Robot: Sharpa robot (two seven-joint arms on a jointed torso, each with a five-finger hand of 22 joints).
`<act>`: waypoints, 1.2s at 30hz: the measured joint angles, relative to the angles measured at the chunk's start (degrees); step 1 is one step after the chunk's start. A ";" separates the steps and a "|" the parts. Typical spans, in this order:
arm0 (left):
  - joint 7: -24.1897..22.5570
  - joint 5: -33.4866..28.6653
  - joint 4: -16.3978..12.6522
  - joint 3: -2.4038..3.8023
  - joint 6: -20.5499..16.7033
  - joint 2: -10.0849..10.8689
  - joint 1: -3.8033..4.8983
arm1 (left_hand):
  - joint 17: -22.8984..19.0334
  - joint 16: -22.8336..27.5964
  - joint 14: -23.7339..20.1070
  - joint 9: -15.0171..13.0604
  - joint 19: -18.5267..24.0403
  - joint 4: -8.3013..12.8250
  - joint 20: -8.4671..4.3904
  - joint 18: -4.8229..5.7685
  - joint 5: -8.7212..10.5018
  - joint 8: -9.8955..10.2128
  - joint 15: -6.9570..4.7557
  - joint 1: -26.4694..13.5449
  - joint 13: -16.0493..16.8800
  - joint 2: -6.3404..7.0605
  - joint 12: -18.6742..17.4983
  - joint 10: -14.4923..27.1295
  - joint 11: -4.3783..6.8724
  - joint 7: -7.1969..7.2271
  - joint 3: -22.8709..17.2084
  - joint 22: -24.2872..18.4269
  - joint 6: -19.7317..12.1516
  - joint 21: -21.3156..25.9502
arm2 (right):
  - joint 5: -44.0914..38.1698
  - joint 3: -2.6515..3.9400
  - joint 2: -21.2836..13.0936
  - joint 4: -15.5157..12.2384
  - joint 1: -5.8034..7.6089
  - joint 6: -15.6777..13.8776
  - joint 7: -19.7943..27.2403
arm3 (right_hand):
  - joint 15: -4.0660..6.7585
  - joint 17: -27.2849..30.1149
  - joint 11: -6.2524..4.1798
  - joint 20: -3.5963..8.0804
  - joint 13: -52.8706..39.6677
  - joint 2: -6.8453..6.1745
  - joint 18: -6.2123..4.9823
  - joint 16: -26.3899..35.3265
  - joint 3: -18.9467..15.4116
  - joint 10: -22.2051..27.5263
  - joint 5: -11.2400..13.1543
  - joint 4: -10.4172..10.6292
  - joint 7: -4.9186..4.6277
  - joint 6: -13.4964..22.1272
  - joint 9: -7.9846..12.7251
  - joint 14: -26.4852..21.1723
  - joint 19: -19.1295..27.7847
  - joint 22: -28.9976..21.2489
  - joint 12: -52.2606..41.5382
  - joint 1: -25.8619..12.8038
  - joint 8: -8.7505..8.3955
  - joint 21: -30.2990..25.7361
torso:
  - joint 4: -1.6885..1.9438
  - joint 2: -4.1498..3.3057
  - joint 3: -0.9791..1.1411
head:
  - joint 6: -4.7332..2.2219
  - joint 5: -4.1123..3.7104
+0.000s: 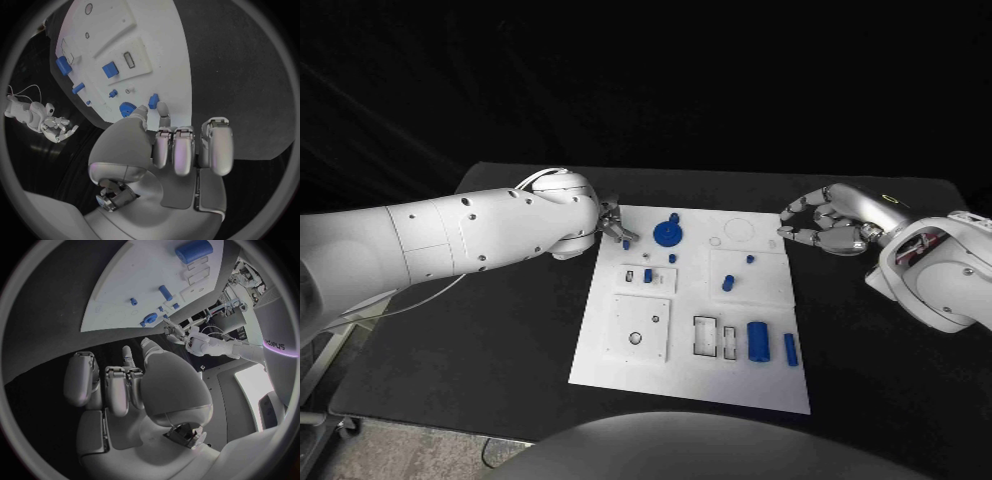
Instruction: Assemble the parts on the task board
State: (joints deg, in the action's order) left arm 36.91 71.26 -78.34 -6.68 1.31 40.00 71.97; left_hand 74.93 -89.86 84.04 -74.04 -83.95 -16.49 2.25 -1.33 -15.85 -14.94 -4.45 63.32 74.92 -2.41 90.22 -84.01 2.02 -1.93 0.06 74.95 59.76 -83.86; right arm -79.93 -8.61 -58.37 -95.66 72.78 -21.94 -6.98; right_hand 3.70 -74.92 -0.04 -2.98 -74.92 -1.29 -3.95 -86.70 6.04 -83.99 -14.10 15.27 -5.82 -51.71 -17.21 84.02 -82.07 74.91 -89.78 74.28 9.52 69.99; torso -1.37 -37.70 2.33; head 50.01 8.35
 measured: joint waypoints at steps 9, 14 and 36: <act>-0.17 -0.16 0.21 -0.01 0.30 -0.18 -0.06 | -0.01 0.00 -0.09 0.32 0.00 0.00 0.00 -0.01 -0.96 0.33 0.09 0.68 0.00 -0.08 0.00 0.00 0.00 0.00 0.00 0.00 0.00 0.21 | 0.06 0.00 -0.01 0.00 0.00 0.02 -0.04 | 0.00 0.00 0.00 0.00 0.00 0.17 0.00 0.00 0.00 0.00 0.00 0.00 0.00 0.00 0.00 0.00 0.00 0.00 0.00 0.17 -0.17 0.00 | 0.02 -0.05 -0.02 | 0.00 -0.08; -0.25 -0.23 0.41 -0.03 0.47 -0.32 -0.11 | -0.01 0.00 -0.17 0.73 0.21 0.00 0.21 0.00 -2.13 1.00 0.17 1.09 0.00 -0.03 0.00 0.00 0.00 0.00 0.00 -0.01 0.00 0.44 | 0.08 0.00 0.00 0.00 0.00 0.03 -0.05 | 0.00 0.01 0.00 0.00 0.00 0.22 0.00 0.00 0.00 0.00 0.00 0.00 0.00 0.00 0.00 0.00 0.00 -0.01 0.00 0.23 -0.22 0.00 | 0.05 -0.07 -0.03 | 0.00 -0.11; -1.23 -0.63 0.62 -0.14 0.65 -0.45 -0.32 | -0.02 0.00 0.03 2.35 0.20 0.91 0.20 -0.01 -17.53 2.84 0.37 6.57 0.00 2.05 0.00 0.00 0.00 0.21 -4.59 -0.02 0.22 0.65 | 0.19 0.00 -0.02 0.10 0.00 0.05 -0.07 | 0.00 0.01 0.00 0.00 0.01 0.22 0.00 0.00 0.00 0.00 -0.24 0.00 0.00 0.00 0.06 0.00 0.00 0.03 0.00 0.23 -0.22 0.00 | 0.08 -0.03 -0.02 | 0.00 -0.08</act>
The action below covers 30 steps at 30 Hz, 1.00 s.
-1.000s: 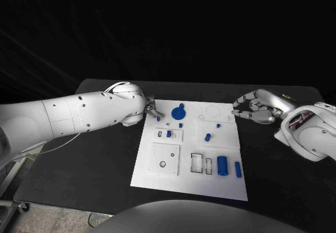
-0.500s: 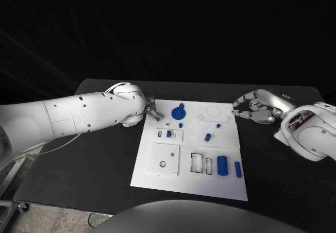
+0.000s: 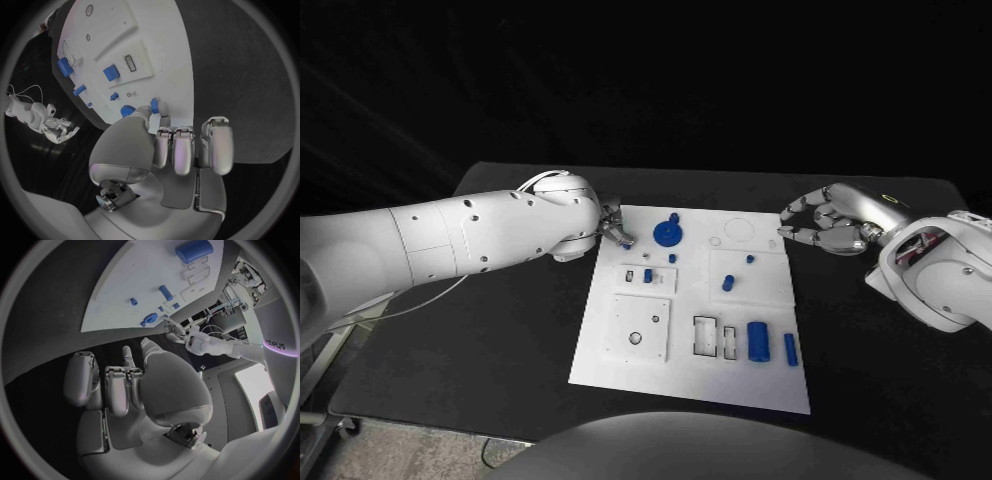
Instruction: Assemble the parts on the task board
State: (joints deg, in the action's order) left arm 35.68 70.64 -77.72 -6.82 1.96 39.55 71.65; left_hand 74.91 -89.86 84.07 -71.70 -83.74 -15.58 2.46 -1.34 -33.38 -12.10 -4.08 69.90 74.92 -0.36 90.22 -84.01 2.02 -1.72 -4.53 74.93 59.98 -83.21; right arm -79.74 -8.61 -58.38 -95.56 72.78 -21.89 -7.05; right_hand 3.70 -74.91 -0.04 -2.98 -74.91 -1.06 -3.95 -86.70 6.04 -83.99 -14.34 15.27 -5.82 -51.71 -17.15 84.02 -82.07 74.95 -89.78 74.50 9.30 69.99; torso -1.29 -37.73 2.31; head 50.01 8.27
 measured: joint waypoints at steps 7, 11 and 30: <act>-0.41 -0.25 -0.83 0.00 -0.30 0.55 -0.02 | 0.00 0.00 0.00 0.03 0.00 0.41 0.00 0.00 -2.15 0.29 0.00 1.64 0.00 1.20 0.00 0.00 0.00 0.19 -3.17 0.00 0.23 0.00 | 0.08 0.00 -0.02 0.01 0.00 0.02 -0.01 | 0.00 0.00 0.00 0.00 0.00 0.00 0.00 0.00 0.00 0.00 0.01 0.00 0.00 0.00 0.00 0.00 0.00 0.00 0.00 0.00 0.00 -0.06 | 0.01 0.01 0.01 | 0.00 0.05; -0.43 -0.43 -2.44 0.00 -0.76 1.69 -0.03 | 0.00 0.00 0.00 0.09 0.00 0.18 0.00 0.00 -0.43 0.59 0.00 2.04 0.00 1.64 0.00 0.00 0.00 0.18 -5.56 -0.01 0.23 0.00 | 0.14 0.00 -0.16 -0.01 0.00 0.05 -0.01 | 0.00 0.00 0.00 0.00 0.00 0.00 0.00 0.00 0.00 0.00 0.01 0.00 0.00 0.00 0.00 0.00 0.00 -0.01 0.00 0.00 0.00 -0.22 | 0.01 0.01 0.01 | 0.00 -0.02; 0.48 -0.51 -15.44 -1.26 -6.01 9.37 -0.51 | -0.01 0.00 0.00 0.47 0.00 -0.33 0.00 0.01 1.30 1.15 0.00 1.37 0.00 2.37 0.00 0.00 0.00 0.09 -8.19 -0.01 0.31 0.22 | 0.29 0.00 -0.86 -0.25 0.00 0.25 -0.11 | 0.00 0.01 0.00 0.00 0.01 0.23 0.00 0.00 0.00 0.00 -0.22 0.00 0.00 0.00 0.05 0.00 0.00 -0.02 0.00 0.23 0.00 -0.22 | 0.05 0.07 -0.03 | 0.00 0.24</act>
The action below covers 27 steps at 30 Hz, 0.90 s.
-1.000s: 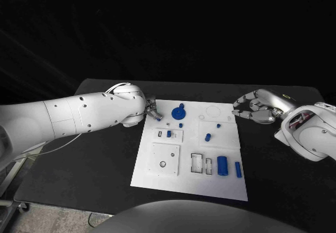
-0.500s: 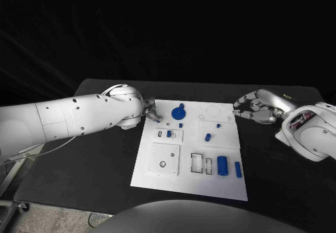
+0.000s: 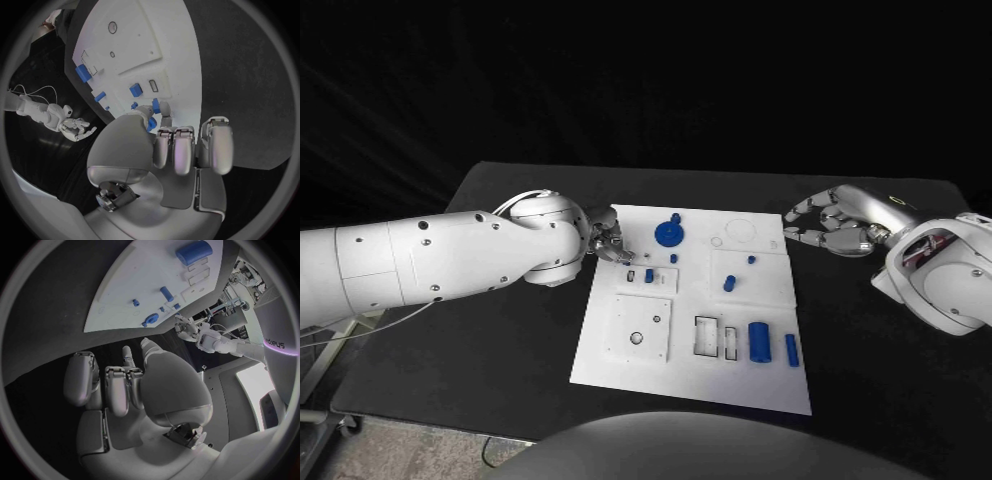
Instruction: Assemble the parts on the task board
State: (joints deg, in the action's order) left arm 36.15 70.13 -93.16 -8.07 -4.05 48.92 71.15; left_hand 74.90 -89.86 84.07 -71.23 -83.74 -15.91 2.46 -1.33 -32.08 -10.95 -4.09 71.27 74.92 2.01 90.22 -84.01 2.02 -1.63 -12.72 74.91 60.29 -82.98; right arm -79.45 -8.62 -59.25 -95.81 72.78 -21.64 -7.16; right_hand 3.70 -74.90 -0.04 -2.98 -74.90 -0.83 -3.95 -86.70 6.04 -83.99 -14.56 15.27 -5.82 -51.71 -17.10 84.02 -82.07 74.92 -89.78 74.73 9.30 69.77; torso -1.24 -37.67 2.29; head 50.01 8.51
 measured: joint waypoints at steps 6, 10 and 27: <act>0.15 0.90 -2.25 -0.43 -2.96 1.56 -1.32 | 0.00 0.00 0.00 0.08 0.00 -0.04 0.00 0.00 0.69 0.00 0.00 -0.20 0.00 0.20 0.00 0.00 0.00 0.00 -0.75 0.00 0.00 0.00 | 0.02 0.00 0.01 0.07 -0.02 0.03 -0.02 | 0.00 0.00 0.00 0.00 0.00 0.00 0.00 0.00 0.00 0.00 0.00 0.00 0.00 0.00 0.00 0.00 0.00 0.00 0.00 0.00 0.00 0.00 | -0.01 0.03 0.03 | 0.00 0.19; 0.18 1.95 -2.98 -0.61 -4.54 2.06 -2.08 | 0.00 0.00 0.00 0.08 0.00 -0.03 0.00 0.00 0.96 0.00 0.00 -0.20 0.00 0.20 0.00 0.00 0.00 0.00 -0.76 0.00 0.00 0.00 | 0.04 0.00 0.01 0.10 -0.09 0.03 -0.02 | 0.00 0.00 0.00 0.00 -0.01 0.00 0.00 0.00 0.00 0.00 0.00 0.00 0.00 0.00 0.00 0.00 0.00 0.00 0.00 0.00 0.00 0.00 | 0.00 0.03 0.02 | 0.00 0.21; -0.13 5.31 -4.03 -1.04 -8.45 2.10 -4.07 | 0.04 0.00 0.00 0.14 0.00 -0.01 0.00 0.00 1.35 0.00 0.00 -0.20 0.00 0.19 0.00 0.00 0.00 -0.01 -1.09 -0.01 0.00 0.00 | 0.24 -0.01 -0.12 0.17 -0.36 0.03 -0.02 | 0.00 -0.04 0.00 0.00 -0.04 0.00 0.00 0.00 0.00 0.00 0.01 0.00 0.00 0.00 0.04 0.00 0.00 -0.01 0.00 0.00 0.00 0.00 | -0.10 -0.06 0.00 | 0.00 0.19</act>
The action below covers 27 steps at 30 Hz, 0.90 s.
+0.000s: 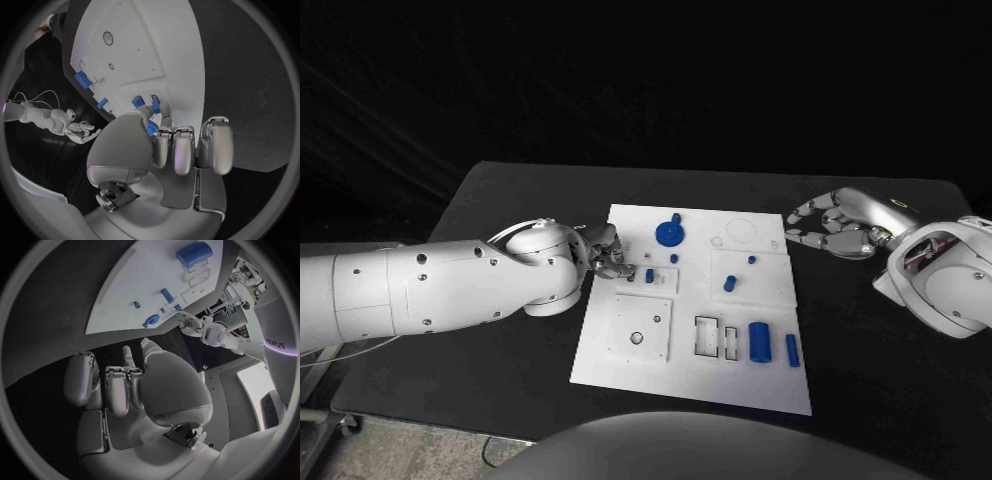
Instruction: Assemble the parts on the task board
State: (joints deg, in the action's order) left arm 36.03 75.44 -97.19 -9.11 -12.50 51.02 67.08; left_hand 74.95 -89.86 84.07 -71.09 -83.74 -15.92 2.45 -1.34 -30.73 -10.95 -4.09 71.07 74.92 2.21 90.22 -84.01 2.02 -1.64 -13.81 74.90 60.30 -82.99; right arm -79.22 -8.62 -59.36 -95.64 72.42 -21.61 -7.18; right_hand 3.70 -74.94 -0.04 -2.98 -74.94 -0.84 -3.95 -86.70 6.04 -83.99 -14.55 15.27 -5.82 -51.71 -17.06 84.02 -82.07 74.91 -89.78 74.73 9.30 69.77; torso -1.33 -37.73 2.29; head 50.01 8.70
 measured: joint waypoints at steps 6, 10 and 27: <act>-0.24 0.44 0.09 -0.02 -0.44 -0.34 -0.29 | 0.00 0.00 0.00 0.00 0.00 -0.12 0.00 0.00 0.20 0.00 0.00 0.00 0.00 0.00 0.00 0.00 0.00 0.00 -0.20 0.04 0.00 0.00 | 0.19 0.00 -0.02 0.01 -0.03 0.00 0.00 | 0.00 0.00 0.00 0.00 0.01 0.00 0.00 0.00 0.00 0.00 0.00 0.00 0.00 0.00 0.00 0.00 0.00 0.00 0.00 0.00 0.00 0.00 | -0.01 -0.01 0.02 | 0.00 -0.05; -0.32 0.74 0.18 0.00 -0.48 -0.41 -0.36 | -0.01 0.00 0.00 -0.02 0.00 0.07 0.00 0.01 0.29 0.00 0.00 -0.24 0.00 0.23 0.00 0.00 0.00 0.00 -0.40 0.04 0.00 0.00 | 0.29 0.00 -0.05 0.01 -0.04 0.00 0.00 | 0.00 0.01 0.00 0.00 0.01 0.00 0.00 0.00 0.00 0.00 0.00 0.00 0.00 0.00 0.00 0.00 0.00 -0.01 0.00 0.00 0.00 0.00 | -0.02 -0.01 0.02 | 0.00 -0.04; -0.41 2.65 0.28 -0.26 -0.21 -0.45 -0.60 | -0.02 0.00 0.00 -0.02 0.00 0.07 0.00 0.00 1.15 0.03 0.00 -0.46 0.00 0.46 0.00 0.00 0.00 -0.01 -0.71 0.03 -0.01 0.23 | 0.61 0.00 -0.10 0.11 -0.22 0.00 0.00 | 0.00 0.02 0.00 0.00 0.02 0.00 0.00 0.00 0.00 0.00 -0.23 0.00 0.00 0.00 -0.01 0.00 0.00 0.04 0.00 0.00 0.00 0.00 | 0.03 0.01 -0.01 | 0.00 -0.12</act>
State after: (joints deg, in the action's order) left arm 35.62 78.09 -96.91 -9.37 -12.71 50.57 66.48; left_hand 74.93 -89.86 84.07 -71.11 -83.74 -15.86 2.46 -1.34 -29.58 -10.92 -4.09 70.61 74.92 2.66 90.22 -84.01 2.02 -1.65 -14.51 74.93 60.29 -82.75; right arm -78.61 -8.62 -59.46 -95.53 72.21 -21.61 -7.18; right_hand 3.70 -74.93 -0.04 -2.98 -74.93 -0.84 -3.95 -86.70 6.04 -83.99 -14.78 15.27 -5.82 -51.71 -17.07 84.02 -82.07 74.95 -89.78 74.73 9.30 69.77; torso -1.30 -37.72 2.28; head 50.01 8.58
